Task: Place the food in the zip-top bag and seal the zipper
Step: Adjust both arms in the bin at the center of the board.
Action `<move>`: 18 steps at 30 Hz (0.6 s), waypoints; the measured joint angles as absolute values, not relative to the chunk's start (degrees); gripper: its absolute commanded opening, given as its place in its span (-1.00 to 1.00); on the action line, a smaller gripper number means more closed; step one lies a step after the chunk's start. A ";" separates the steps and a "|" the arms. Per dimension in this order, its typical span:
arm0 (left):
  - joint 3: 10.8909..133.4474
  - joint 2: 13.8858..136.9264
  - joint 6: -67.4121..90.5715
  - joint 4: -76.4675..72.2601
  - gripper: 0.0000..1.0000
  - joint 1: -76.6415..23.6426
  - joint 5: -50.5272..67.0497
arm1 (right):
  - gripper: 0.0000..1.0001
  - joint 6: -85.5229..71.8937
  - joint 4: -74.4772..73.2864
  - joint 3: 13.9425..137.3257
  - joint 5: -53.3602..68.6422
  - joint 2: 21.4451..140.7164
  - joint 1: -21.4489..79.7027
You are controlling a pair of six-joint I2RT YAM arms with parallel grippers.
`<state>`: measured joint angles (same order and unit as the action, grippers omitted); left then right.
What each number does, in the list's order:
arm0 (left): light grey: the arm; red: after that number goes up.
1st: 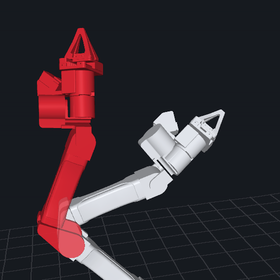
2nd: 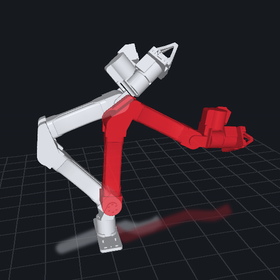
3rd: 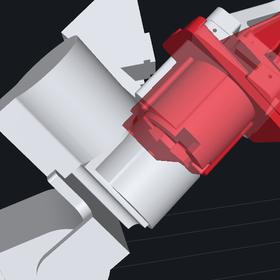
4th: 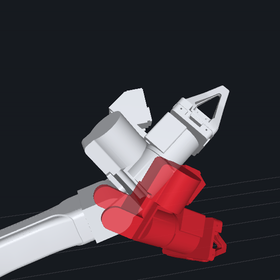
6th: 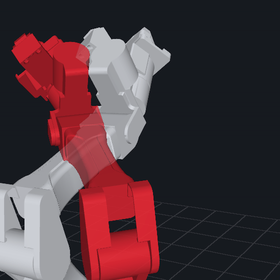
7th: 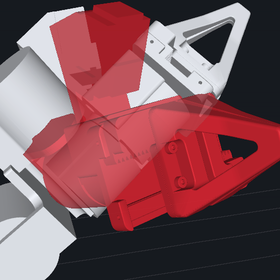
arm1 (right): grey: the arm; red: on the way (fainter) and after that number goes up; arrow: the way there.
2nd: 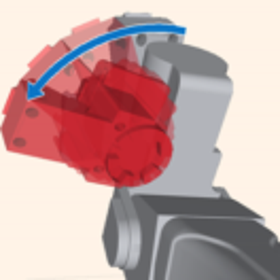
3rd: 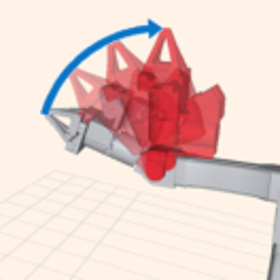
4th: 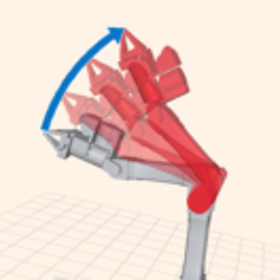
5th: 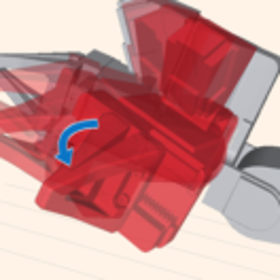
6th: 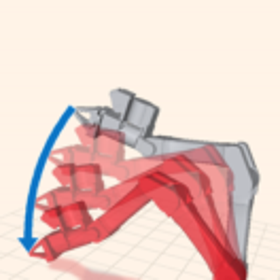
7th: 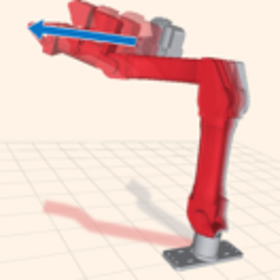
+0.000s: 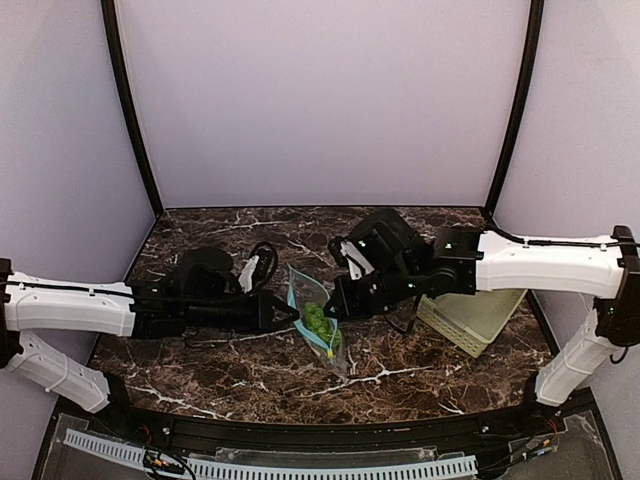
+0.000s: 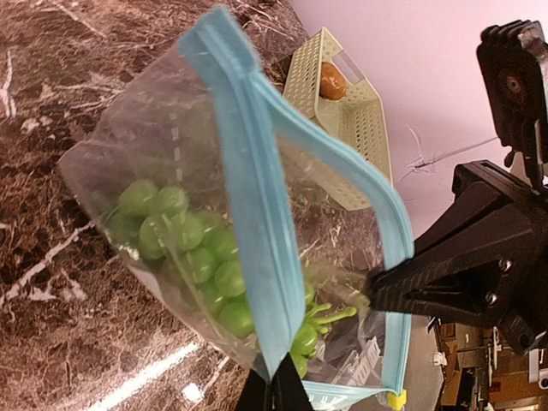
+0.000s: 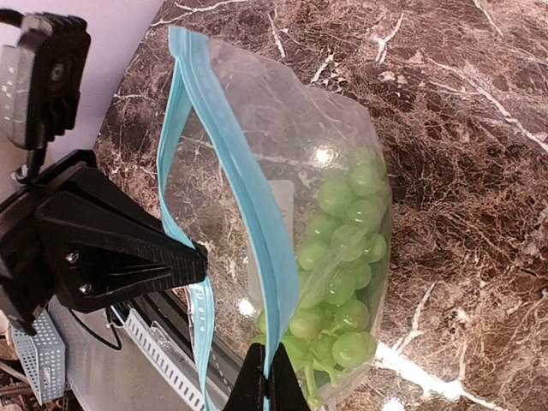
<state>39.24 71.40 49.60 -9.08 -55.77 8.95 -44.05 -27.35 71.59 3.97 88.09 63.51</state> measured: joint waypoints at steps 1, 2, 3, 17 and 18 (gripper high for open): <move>40.51 72.10 49.04 -8.36 -0.99 -55.77 9.06 | -1.00 -43.55 -28.36 72.42 3.64 88.62 63.75; 41.89 72.64 48.49 -7.81 -0.99 -55.77 9.17 | -1.00 -43.13 -29.23 73.12 3.14 88.84 63.94; 43.27 73.08 47.99 -7.40 -0.99 -55.77 9.19 | -1.00 -42.68 -30.00 73.76 2.81 88.82 64.14; 41.76 78.96 49.28 -9.21 -0.99 -55.51 10.94 | -1.00 -42.89 -32.49 71.68 0.62 93.65 64.40; 41.91 78.78 49.25 -9.19 -0.99 -55.48 10.92 | -1.00 -42.74 -32.97 71.99 0.58 93.43 64.40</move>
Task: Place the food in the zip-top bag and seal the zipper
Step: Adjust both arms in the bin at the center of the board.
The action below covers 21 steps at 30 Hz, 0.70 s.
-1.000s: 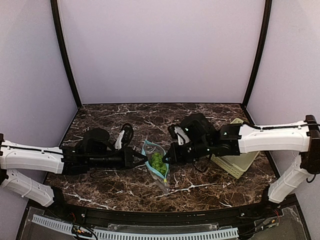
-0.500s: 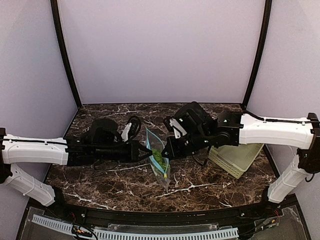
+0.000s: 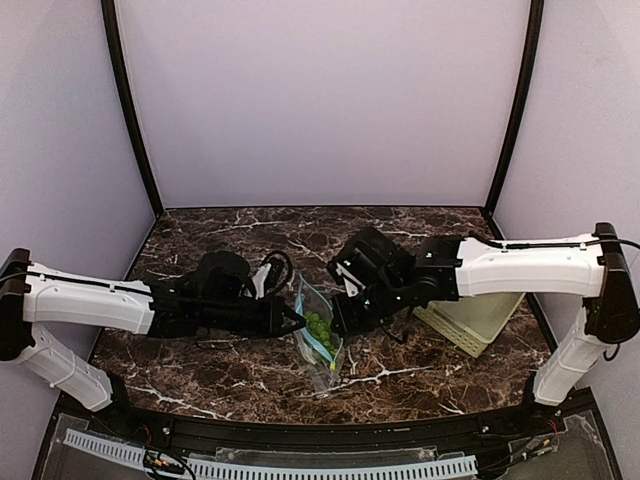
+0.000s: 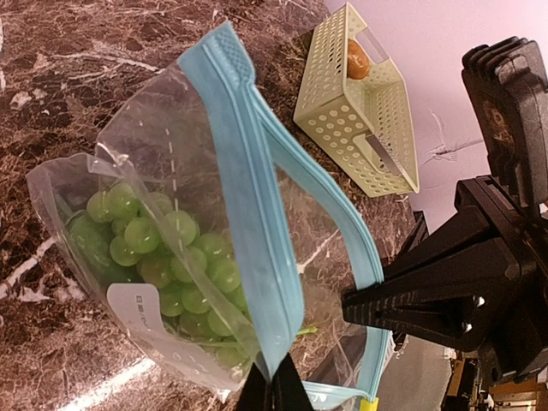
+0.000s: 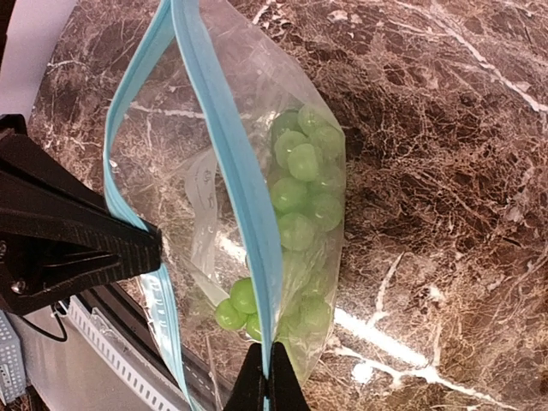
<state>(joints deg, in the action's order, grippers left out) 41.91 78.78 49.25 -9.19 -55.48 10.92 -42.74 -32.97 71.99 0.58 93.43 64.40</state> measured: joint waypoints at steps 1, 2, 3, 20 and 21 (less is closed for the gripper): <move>42.22 78.61 49.10 -8.97 -0.99 -55.51 10.92 | -1.00 -42.59 -33.34 72.60 0.58 93.19 64.40; 42.70 78.43 48.97 -8.62 -0.99 -55.48 10.90 | -1.00 -42.41 -33.56 73.32 0.56 92.86 64.40; 43.35 78.22 48.73 -8.10 -0.99 -55.48 10.90 | -1.00 -42.24 -33.56 73.97 0.49 92.38 64.40; 40.40 76.84 50.59 -11.05 -0.99 -55.40 11.88 | -0.81 -45.56 -33.47 68.60 -2.37 88.05 64.07; 40.32 76.95 50.63 -11.00 -0.99 -55.40 11.94 | -0.67 -45.65 -33.47 68.60 -2.48 88.05 64.07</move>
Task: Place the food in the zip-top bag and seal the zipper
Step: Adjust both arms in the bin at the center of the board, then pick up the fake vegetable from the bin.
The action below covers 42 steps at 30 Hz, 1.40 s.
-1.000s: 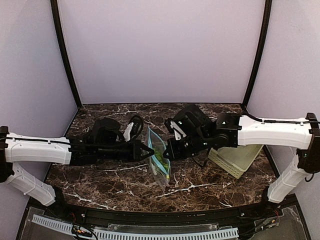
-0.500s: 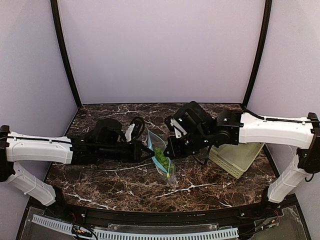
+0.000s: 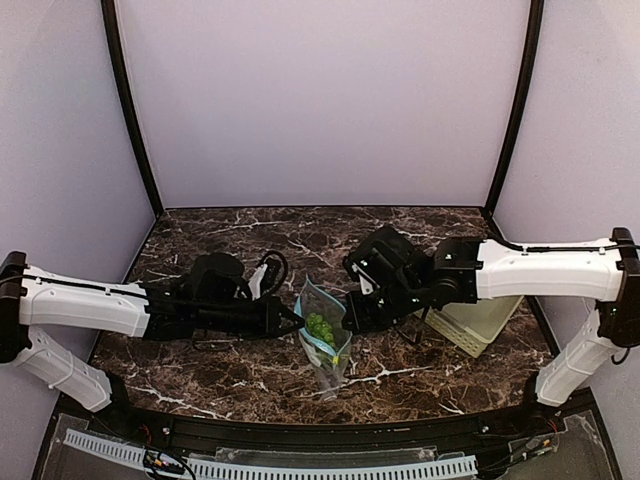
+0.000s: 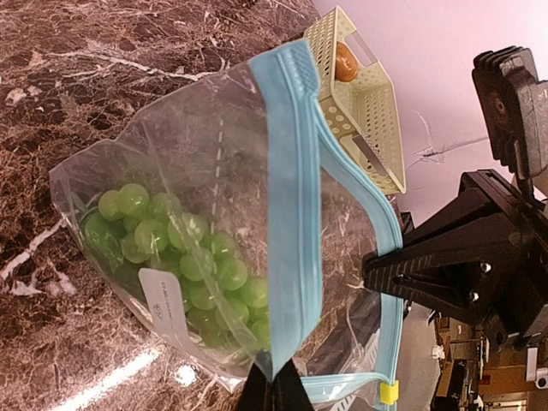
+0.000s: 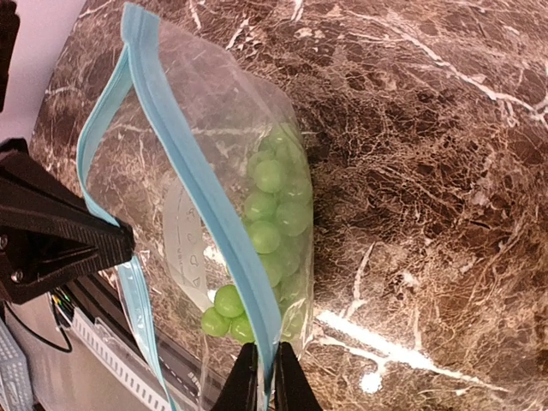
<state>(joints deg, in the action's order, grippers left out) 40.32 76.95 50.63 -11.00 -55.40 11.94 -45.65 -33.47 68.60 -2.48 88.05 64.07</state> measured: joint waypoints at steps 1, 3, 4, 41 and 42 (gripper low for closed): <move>40.32 76.95 50.61 -11.00 -0.99 -55.40 11.94 | -0.54 -45.25 -33.36 68.60 -2.72 87.99 64.07; 40.36 76.93 50.30 -11.05 -0.99 -55.40 11.92 | -0.28 -45.12 -33.45 68.62 -3.20 87.61 63.94; 40.36 76.93 50.15 -10.90 -0.99 -55.40 11.90 | -0.18 -44.99 -33.54 68.64 -3.44 87.29 63.86; 39.18 73.76 49.30 -10.92 -0.99 -55.22 13.04 | 0.90 -18.09 -36.95 59.64 -2.94 84.29 4.56; 38.98 73.41 49.30 -10.81 -0.99 -55.22 12.95 | 0.92 -17.74 -36.49 59.88 -2.66 85.14 3.46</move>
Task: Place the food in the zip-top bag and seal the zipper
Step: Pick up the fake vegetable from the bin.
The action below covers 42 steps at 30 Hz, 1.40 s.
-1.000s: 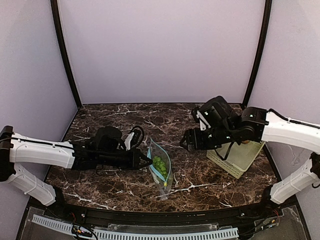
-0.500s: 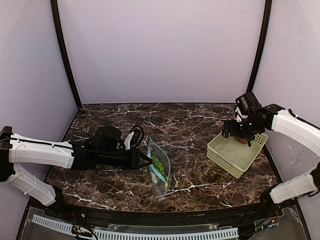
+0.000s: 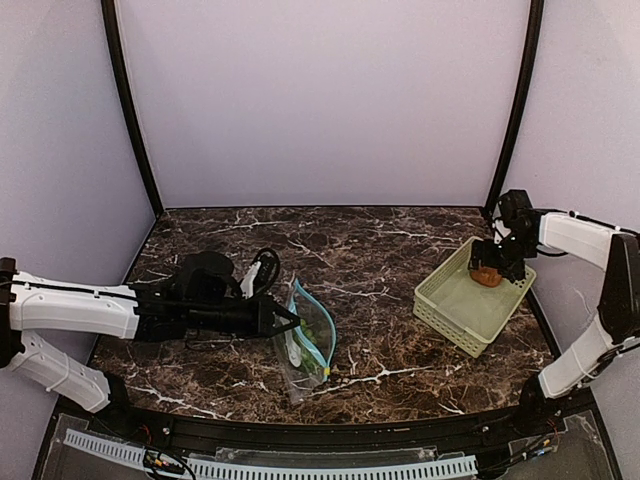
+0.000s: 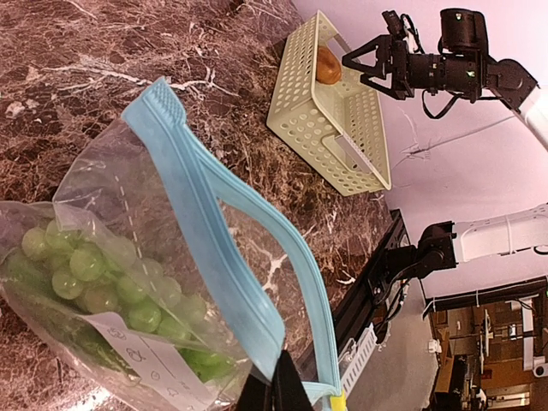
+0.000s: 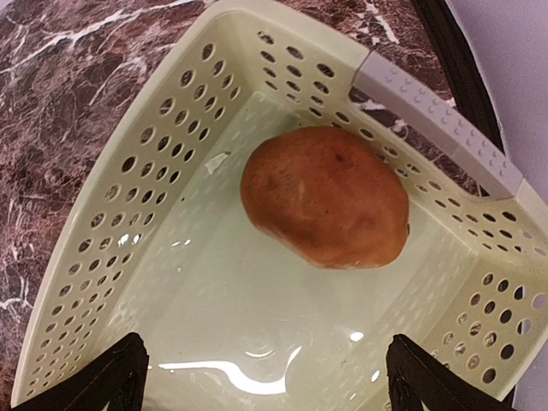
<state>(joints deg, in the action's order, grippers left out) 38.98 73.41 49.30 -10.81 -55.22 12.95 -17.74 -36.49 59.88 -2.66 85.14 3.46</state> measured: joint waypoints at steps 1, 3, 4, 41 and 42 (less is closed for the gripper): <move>38.79 73.10 49.30 -10.72 -0.99 -55.22 12.86 | 0.93 -17.50 -36.07 60.05 -2.46 85.76 2.66; 38.39 72.60 49.34 -10.66 -0.99 -55.22 12.78 | 0.96 -16.67 -34.89 60.23 -1.63 86.94 0.40; 38.17 72.36 49.36 -10.63 -0.99 -55.18 12.71 | 0.97 -16.38 -34.46 60.29 -1.26 87.35 -0.47; 36.12 71.24 50.43 -11.57 -0.99 -54.85 12.80 | 0.94 -8.64 -28.27 61.69 10.83 94.24 -1.72; 36.12 71.24 50.43 -11.75 -0.99 -54.85 12.86 | 0.95 -8.64 -28.71 61.58 10.83 93.82 -1.19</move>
<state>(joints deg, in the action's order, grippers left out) 36.12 71.24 50.43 -11.75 -54.85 12.86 -8.64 -28.71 61.58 10.83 93.82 -1.19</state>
